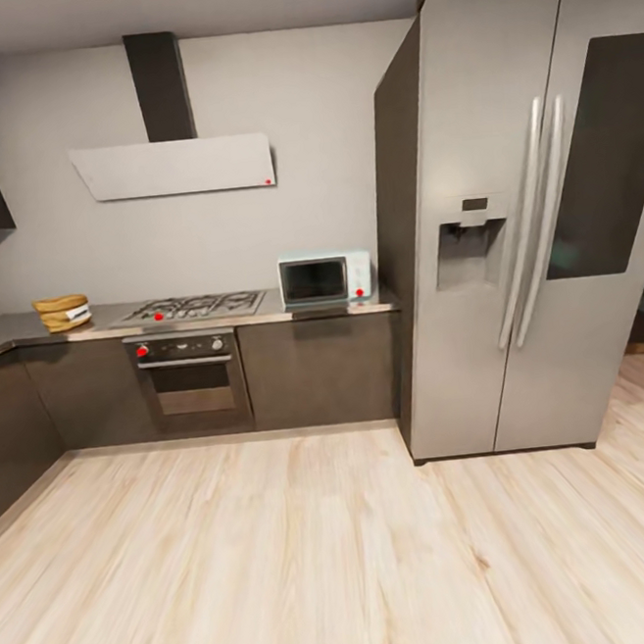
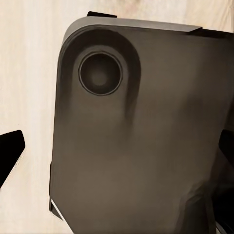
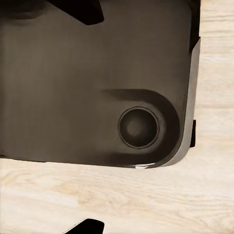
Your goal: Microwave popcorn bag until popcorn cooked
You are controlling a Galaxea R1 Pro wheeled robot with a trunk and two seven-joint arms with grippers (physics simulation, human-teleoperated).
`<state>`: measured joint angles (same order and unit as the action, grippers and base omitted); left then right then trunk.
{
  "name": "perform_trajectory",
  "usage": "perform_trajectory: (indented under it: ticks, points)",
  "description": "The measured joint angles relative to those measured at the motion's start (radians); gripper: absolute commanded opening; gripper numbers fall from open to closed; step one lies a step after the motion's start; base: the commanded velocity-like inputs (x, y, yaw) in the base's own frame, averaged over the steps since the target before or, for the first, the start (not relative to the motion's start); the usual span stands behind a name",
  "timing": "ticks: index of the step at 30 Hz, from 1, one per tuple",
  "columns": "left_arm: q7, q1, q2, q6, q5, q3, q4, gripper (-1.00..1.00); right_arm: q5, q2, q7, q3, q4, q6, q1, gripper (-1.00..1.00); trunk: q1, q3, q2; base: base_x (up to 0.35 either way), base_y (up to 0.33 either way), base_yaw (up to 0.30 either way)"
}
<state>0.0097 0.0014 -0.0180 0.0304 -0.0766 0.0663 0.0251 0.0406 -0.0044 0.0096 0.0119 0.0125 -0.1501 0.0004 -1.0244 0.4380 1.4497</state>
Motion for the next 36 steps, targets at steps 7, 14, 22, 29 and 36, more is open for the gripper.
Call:
perform_trajectory:
  ticks: [7,14,22,29,36]
  points:
    - [0.0,0.0,0.0,0.0,0.0,0.0,0.0,1.0,0.001,0.0,0.0,0.0,0.0,0.0,0.0,1.0,0.0,0.0,0.0,0.322,0.0,0.0]
    - [0.0,0.0,0.0,0.0,0.0,0.0,0.0,1.0,0.001,0.0,0.0,0.0,0.0,0.0,0.0,1.0,0.0,0.0,0.0,0.322,0.0,0.0]
    - [0.0,0.0,0.0,0.0,0.0,0.0,0.0,1.0,0.001,0.0,0.0,0.0,0.0,-0.001,0.0,1.0,0.0,0.0,0.0,0.322,0.0,0.0]
    - [0.0,0.0,0.0,0.0,0.0,0.0,0.0,1.0,0.001,0.0,0.0,-0.001,0.0,-0.001,0.0,1.0,0.0,0.0,0.0,0.322,0.045,0.0]
    - [0.0,0.0,0.0,0.0,0.0,0.0,0.0,1.0,0.002,0.0,0.0,-0.001,0.0,0.0,0.0,1.0,0.0,0.0,0.0,0.322,0.147,0.0]
